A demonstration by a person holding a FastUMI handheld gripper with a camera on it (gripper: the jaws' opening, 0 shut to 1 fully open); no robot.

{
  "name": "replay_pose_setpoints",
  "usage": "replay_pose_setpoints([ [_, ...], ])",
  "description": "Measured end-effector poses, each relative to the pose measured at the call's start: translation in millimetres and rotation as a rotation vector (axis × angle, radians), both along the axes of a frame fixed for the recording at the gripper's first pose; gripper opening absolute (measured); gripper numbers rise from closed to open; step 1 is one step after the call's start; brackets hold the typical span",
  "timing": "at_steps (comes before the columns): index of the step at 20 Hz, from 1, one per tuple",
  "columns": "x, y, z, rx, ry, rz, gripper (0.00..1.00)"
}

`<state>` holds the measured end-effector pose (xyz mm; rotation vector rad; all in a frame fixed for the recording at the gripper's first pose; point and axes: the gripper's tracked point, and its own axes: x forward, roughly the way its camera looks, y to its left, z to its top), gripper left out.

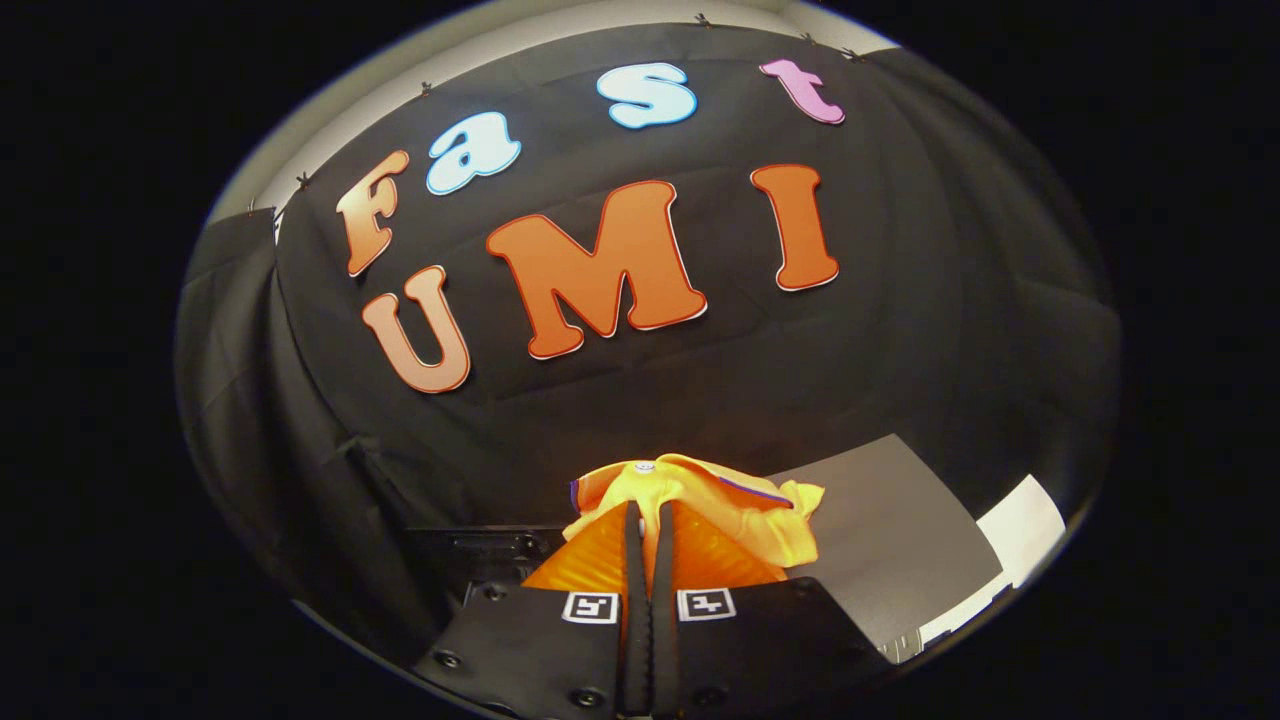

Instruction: Put the clothes into the washing machine and then close the washing machine lid.

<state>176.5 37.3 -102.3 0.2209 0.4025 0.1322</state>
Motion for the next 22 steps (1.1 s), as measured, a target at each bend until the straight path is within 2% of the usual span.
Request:
replay_pose_setpoints([
  [9,-26.8,104.2,17.1,-0.012,-0.014,0.055,0.08],
  [22,-35.6,230.1,-16.4,-0.026,0.021,0.207,0.08],
])
